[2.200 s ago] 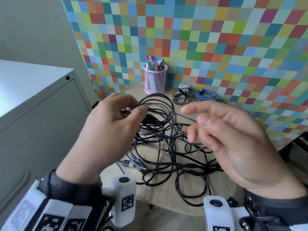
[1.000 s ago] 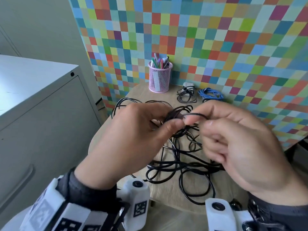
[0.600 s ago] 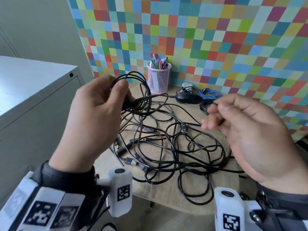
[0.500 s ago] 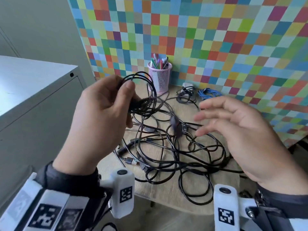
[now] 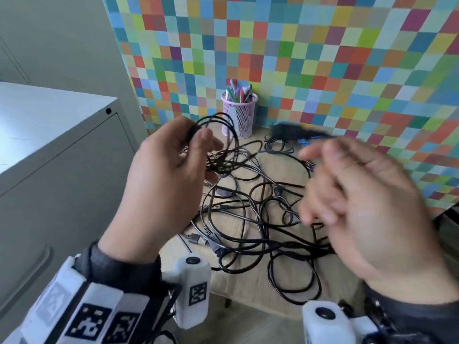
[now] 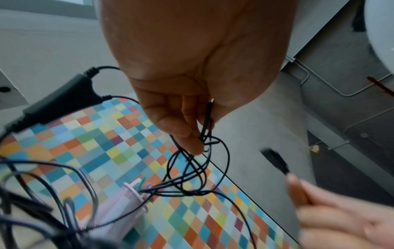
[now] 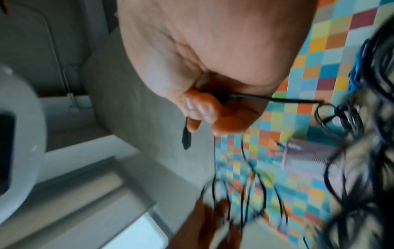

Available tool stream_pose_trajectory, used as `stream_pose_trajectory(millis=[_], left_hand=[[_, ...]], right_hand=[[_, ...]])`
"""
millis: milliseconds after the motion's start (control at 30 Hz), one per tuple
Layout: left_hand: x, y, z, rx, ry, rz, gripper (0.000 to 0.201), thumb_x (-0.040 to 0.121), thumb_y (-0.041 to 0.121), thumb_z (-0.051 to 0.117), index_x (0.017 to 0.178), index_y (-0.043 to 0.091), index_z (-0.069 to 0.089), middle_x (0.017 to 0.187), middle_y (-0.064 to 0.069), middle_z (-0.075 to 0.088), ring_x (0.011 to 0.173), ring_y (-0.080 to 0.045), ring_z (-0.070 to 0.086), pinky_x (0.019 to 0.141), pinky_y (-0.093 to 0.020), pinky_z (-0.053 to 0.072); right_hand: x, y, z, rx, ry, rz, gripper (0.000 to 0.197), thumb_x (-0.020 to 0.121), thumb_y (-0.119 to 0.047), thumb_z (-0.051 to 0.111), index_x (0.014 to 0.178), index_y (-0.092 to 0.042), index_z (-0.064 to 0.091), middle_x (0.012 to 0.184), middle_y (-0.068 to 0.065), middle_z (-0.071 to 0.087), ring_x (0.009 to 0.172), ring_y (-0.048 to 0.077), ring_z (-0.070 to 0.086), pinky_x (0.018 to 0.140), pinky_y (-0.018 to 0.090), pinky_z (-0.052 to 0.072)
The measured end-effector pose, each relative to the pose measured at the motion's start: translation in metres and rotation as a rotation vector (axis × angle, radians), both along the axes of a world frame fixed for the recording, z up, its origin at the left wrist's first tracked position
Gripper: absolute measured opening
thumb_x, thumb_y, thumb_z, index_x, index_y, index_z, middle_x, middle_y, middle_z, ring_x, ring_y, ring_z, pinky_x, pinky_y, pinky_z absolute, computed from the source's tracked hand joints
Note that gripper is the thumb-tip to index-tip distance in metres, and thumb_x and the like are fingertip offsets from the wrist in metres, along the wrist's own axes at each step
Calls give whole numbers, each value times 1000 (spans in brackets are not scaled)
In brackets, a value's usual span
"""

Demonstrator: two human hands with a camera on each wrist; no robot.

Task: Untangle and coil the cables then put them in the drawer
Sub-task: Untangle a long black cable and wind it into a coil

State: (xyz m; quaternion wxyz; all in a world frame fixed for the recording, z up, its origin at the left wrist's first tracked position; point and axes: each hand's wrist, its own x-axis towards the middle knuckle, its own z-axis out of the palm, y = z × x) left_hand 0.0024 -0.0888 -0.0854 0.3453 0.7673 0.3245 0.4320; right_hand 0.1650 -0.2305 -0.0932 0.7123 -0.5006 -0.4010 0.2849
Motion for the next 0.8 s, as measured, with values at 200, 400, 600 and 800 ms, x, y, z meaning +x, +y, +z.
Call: stream_pose_trajectory(millis=[200,400,600,800], left_hand=[[-9,7,5,-68,-171,-53,10,101,21,64,95,21,73,89,-7,74,69,-23,72,68,-48,63],[0,-7,0,-95,-187,-234,4,90,23,74,93,23,76,78,-13,72,74,-46,65,72,-64,57],[7,-17,0,-157,-329,-343,11,91,15,67,85,17,77,86,-8,76,72,-30,73,70,-40,62],[5,-5,3,-267,-591,-274,15,91,8,68,95,22,72,94,-4,70,80,-28,73,79,-32,59]], right_hand=[[47,-9,-4,-227,-241,-251,39,85,-43,66,121,-30,74,87,-4,71,78,10,66,78,37,54],[43,-7,-5,-225,-319,-281,49,100,-14,63,142,-38,57,135,-18,66,128,-4,57,115,32,43],[20,2,-12,-299,-490,-101,35,96,-22,65,127,-38,70,117,-21,74,116,2,67,109,40,50],[28,-3,-9,-171,-378,-141,24,96,-6,66,94,-25,80,71,6,69,58,18,60,60,26,53]])
